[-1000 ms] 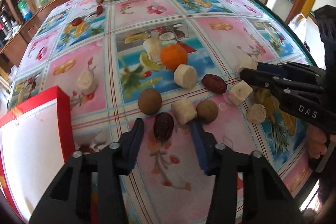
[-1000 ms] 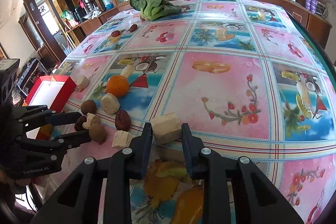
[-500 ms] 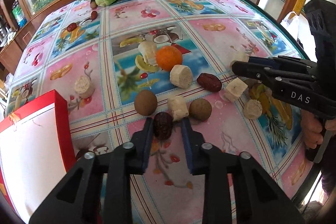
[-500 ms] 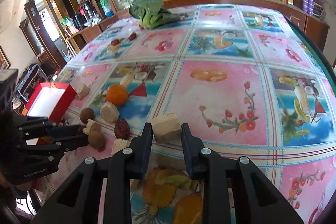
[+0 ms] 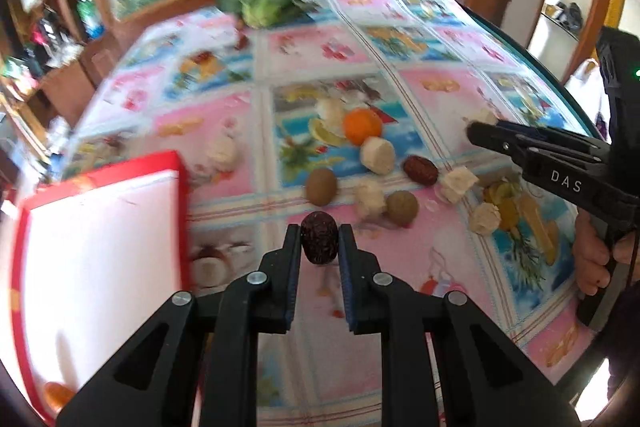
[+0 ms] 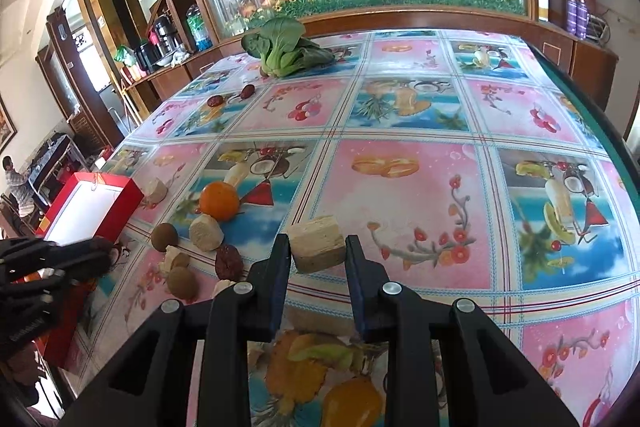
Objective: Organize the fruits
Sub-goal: 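Carry the date into the tray with the left gripper while the right gripper carries the chunk there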
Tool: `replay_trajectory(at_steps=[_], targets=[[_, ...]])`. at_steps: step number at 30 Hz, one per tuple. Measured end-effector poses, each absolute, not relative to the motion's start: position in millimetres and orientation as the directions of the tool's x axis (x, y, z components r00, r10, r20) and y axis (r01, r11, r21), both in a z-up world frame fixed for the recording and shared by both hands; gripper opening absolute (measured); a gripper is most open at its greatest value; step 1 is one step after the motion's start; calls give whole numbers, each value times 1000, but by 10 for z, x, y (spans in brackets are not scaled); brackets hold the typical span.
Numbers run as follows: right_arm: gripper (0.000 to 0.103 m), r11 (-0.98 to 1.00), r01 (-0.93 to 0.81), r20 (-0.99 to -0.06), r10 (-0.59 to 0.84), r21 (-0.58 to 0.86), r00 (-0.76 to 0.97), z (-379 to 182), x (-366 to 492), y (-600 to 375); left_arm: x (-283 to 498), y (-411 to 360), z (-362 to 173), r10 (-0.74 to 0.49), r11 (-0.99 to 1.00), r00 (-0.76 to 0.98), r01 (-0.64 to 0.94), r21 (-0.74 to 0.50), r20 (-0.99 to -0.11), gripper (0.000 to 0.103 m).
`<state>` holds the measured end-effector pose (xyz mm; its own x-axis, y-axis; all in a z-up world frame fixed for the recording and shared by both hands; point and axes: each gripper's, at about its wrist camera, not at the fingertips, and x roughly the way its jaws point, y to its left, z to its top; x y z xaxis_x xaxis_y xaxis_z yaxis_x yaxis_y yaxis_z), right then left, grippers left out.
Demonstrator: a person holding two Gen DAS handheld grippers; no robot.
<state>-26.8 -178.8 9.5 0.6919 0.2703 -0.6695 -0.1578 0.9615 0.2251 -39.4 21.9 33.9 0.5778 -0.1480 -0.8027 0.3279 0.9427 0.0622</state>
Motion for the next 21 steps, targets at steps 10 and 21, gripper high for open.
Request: replay_trajectory(at_steps=[10,21], targets=[[26,959,-166,-618,275,228,737,209,-392,-1674,-569,515,596,-102,964,661,251,91,-743,20],[26,881,-397,-577,470,258,668,309,-680,-567,-746,1021,687,-58,986,697,152,68,-715,20]])
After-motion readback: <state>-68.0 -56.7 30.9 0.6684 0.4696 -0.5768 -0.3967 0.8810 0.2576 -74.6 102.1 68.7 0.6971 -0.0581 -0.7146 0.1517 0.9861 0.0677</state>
